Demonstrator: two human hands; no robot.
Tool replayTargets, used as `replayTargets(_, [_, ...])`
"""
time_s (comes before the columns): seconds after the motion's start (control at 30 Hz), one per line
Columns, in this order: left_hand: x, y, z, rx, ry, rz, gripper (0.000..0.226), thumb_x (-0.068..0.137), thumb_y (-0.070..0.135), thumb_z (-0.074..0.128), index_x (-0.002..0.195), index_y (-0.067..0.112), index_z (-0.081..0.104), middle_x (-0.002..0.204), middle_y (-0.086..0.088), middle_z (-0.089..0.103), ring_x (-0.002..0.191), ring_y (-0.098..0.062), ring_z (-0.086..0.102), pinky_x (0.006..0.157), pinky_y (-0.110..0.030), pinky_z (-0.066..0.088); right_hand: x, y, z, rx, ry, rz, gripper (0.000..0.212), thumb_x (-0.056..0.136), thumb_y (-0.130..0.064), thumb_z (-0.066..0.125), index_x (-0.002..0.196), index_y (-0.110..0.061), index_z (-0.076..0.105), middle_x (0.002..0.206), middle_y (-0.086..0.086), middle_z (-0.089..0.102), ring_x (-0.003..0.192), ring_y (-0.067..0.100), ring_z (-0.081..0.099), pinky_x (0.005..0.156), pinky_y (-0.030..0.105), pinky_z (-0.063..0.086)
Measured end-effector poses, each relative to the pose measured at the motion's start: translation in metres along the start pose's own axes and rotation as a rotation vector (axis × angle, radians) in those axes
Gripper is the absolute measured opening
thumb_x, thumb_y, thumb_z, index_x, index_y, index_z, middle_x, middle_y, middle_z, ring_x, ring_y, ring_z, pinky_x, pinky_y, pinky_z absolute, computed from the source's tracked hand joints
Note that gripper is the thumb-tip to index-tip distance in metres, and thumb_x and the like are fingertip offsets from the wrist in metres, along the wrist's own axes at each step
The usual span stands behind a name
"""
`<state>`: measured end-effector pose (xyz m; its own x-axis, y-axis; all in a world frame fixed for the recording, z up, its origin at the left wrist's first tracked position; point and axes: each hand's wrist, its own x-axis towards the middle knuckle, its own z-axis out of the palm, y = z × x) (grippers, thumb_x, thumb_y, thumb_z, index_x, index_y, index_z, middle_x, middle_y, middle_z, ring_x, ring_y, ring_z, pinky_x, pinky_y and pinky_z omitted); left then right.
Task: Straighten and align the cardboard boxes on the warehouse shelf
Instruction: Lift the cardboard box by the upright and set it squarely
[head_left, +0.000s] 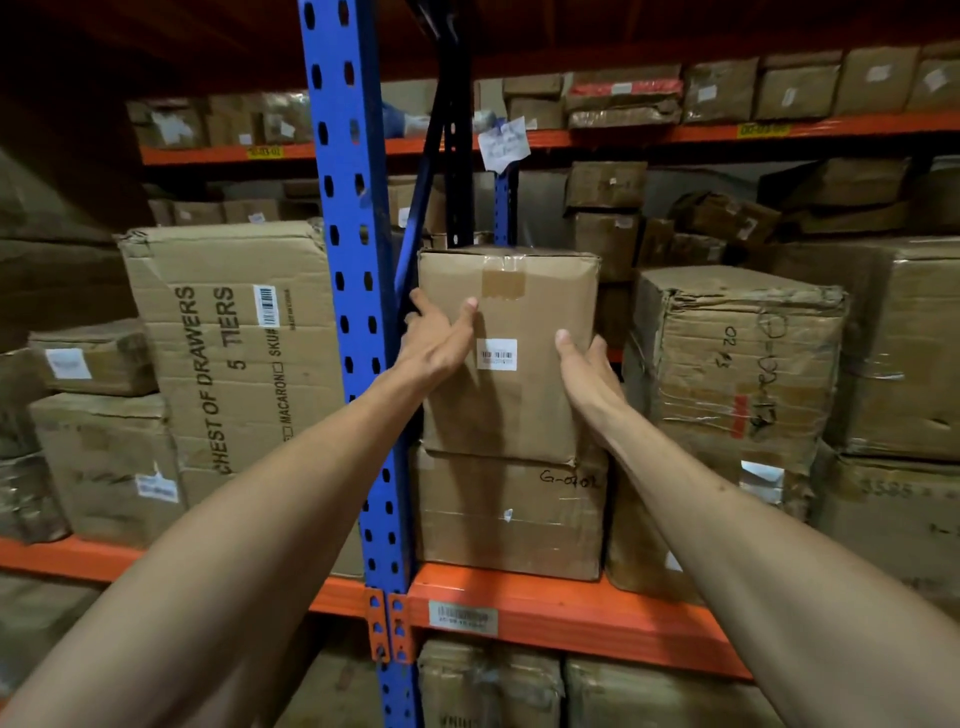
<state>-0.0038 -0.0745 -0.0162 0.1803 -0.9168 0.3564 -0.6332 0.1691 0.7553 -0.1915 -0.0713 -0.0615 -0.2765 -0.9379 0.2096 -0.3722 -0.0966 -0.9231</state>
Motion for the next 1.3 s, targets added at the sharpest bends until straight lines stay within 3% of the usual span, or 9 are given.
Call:
replayTargets(0.47, [-0.102, 0.012, -0.043, -0.005, -0.084, 0.085, 0.096, 0.101, 0.064, 0.036, 0.161, 0.007, -0.013, 0.167, -0.026, 0.019, 0.148, -0.043, 0.032, 0.12, -0.057, 0.029, -0.097, -0.011, -0.032, 0.228, 0.073, -0.021, 0.087, 0.103, -0.066, 0.04, 0.169, -0.015, 0.017, 0.171, 0.008, 0.033, 0.155, 0.031, 0.033, 0.125, 0.046, 0.027])
replayTargets(0.63, [-0.133, 0.026, -0.062, 0.023, -0.101, 0.111, 0.104, 0.1, 0.059, 0.049, 0.16, 0.011, -0.021, 0.159, -0.027, 0.035, 0.14, -0.042, 0.046, 0.116, -0.054, 0.038, -0.118, -0.004, -0.045, 0.314, 0.011, 0.013, 0.119, 0.074, -0.089, 0.041, 0.169, -0.023, 0.018, 0.171, 0.006, 0.034, 0.155, 0.032, 0.036, 0.126, 0.055, 0.028])
replayTargets(0.77, [-0.13, 0.033, -0.066, 0.137, -0.036, 0.187, 0.133, 0.087, 0.05, 0.076, 0.153, 0.025, -0.037, 0.14, -0.03, 0.051, 0.122, -0.042, 0.057, 0.106, -0.052, 0.044, -0.106, 0.008, -0.05, 0.365, -0.034, 0.012, 0.099, 0.085, -0.07, 0.04, 0.169, -0.023, 0.019, 0.172, 0.004, 0.031, 0.155, 0.028, 0.035, 0.126, 0.054, 0.029])
replayTargets(0.83, [-0.127, 0.039, -0.067, 0.232, 0.006, 0.246, 0.135, 0.083, 0.048, 0.08, 0.155, 0.03, -0.033, 0.147, -0.034, 0.042, 0.125, -0.047, 0.054, 0.106, -0.056, 0.042, -0.091, 0.021, -0.05, 0.393, -0.055, 0.013, 0.093, 0.087, -0.068, 0.042, 0.168, -0.027, 0.022, 0.169, 0.003, 0.037, 0.152, 0.027, 0.039, 0.125, 0.054, 0.032])
replayTargets(0.93, [-0.117, 0.051, -0.072, 0.54, 0.065, 0.378, 0.128, 0.083, 0.054, 0.078, 0.16, 0.034, -0.022, 0.165, -0.032, 0.008, 0.146, -0.05, 0.031, 0.115, -0.06, 0.034, -0.079, 0.041, -0.044, 0.59, -0.044, 0.094, 0.113, 0.066, -0.089, 0.058, 0.159, -0.028, 0.042, 0.156, 0.003, 0.056, 0.143, 0.027, 0.053, 0.12, 0.054, 0.039])
replayTargets(1.0, [-0.108, 0.057, -0.075, 0.736, 0.067, 0.488, 0.12, 0.083, 0.059, 0.074, 0.163, 0.033, -0.012, 0.168, -0.024, -0.015, 0.155, -0.046, 0.002, 0.125, -0.06, 0.01, -0.083, 0.066, -0.031, 0.821, 0.043, 0.223, 0.108, 0.058, -0.084, 0.061, 0.148, -0.025, 0.054, 0.144, 0.007, 0.066, 0.131, 0.03, 0.063, 0.115, 0.057, 0.045])
replayTargets(1.07, [-0.1, 0.063, -0.077, 0.886, 0.024, 0.598, 0.114, 0.086, 0.059, 0.071, 0.165, 0.027, -0.005, 0.168, -0.02, -0.024, 0.156, -0.04, -0.015, 0.124, -0.054, -0.009, -0.115, 0.077, -0.017, 1.047, 0.144, 0.381, 0.11, 0.061, -0.084, 0.056, 0.155, -0.028, 0.049, 0.157, 0.007, 0.055, 0.142, 0.031, 0.054, 0.121, 0.059, 0.035])
replayTargets(1.17, [-0.084, 0.074, -0.081, 0.935, -0.13, 0.606, 0.111, 0.088, 0.056, 0.07, 0.165, 0.018, -0.001, 0.172, -0.016, -0.008, 0.158, -0.032, -0.009, 0.126, -0.048, -0.009, -0.162, 0.076, 0.006, 1.318, 0.147, 0.653, 0.094, 0.091, -0.075, 0.038, 0.169, -0.024, 0.02, 0.175, 0.011, 0.02, 0.161, 0.034, 0.021, 0.129, 0.059, 0.011])
replayTargets(1.3, [-0.071, 0.099, -0.082, 0.753, -0.328, 0.445, 0.105, 0.079, 0.089, 0.044, 0.162, 0.026, 0.028, 0.166, -0.012, 0.031, 0.149, -0.036, 0.032, 0.12, -0.054, 0.024, -0.169, 0.069, 0.042, 1.71, 0.026, 0.716, 0.088, 0.1, -0.072, 0.027, 0.17, -0.018, 0.012, 0.177, 0.014, 0.01, 0.163, 0.034, 0.009, 0.129, 0.059, 0.006])
